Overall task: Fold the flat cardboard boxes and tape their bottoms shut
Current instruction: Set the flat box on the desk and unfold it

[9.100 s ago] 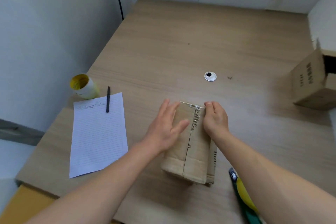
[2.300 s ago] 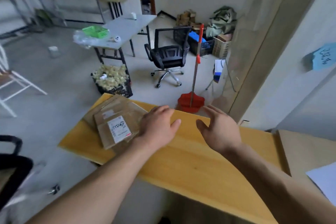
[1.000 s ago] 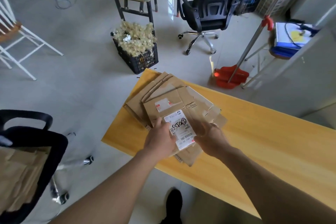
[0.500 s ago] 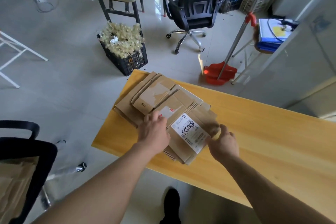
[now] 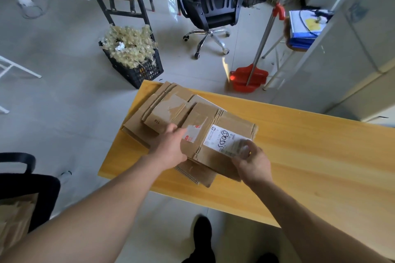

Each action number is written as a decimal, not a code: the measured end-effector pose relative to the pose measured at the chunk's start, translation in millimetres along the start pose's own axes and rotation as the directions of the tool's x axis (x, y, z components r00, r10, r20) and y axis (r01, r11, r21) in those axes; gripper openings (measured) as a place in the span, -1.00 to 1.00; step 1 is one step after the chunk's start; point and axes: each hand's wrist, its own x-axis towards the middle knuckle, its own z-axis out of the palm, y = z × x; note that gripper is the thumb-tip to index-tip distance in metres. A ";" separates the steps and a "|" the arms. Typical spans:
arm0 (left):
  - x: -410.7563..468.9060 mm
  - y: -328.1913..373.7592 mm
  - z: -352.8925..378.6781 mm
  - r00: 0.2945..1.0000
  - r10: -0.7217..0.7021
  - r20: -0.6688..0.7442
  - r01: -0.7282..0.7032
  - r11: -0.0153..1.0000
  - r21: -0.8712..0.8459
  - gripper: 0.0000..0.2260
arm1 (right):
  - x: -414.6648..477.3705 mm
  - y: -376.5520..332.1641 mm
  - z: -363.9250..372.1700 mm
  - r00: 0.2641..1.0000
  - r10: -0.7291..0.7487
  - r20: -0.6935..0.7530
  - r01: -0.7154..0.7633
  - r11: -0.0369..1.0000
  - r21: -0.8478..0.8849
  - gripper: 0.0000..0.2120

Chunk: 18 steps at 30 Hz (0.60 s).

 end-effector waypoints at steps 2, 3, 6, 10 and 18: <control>-3.2 8.9 -1.4 0.999 0.036 -0.022 -0.037 0.997 -0.074 -0.28 | 2.7 1.5 -10.6 1.000 -0.020 -0.011 0.021 0.999 0.044 -0.54; -5.0 14.0 -2.7 0.998 0.062 -0.032 -0.065 0.992 -0.112 -0.30 | 3.8 1.3 -17.2 1.000 -0.029 -0.005 0.030 0.998 0.064 -0.51; -9.4 29.7 -6.1 0.989 0.131 -0.075 -0.145 0.962 -0.230 -0.43 | 5.2 0.5 -39.5 0.997 -0.073 0.018 0.070 0.990 0.122 -0.44; -12.4 65.1 -12.7 0.967 0.173 -0.189 -0.218 0.942 -0.256 -0.69 | 0.2 2.4 -74.3 0.991 -0.117 0.071 0.101 0.976 0.191 -0.02; -20.3 189.0 -18.1 0.898 0.247 -0.365 -0.310 0.942 -0.127 -0.85 | -5.1 47.4 -152.2 0.967 -0.020 -0.253 0.062 0.986 0.158 -0.66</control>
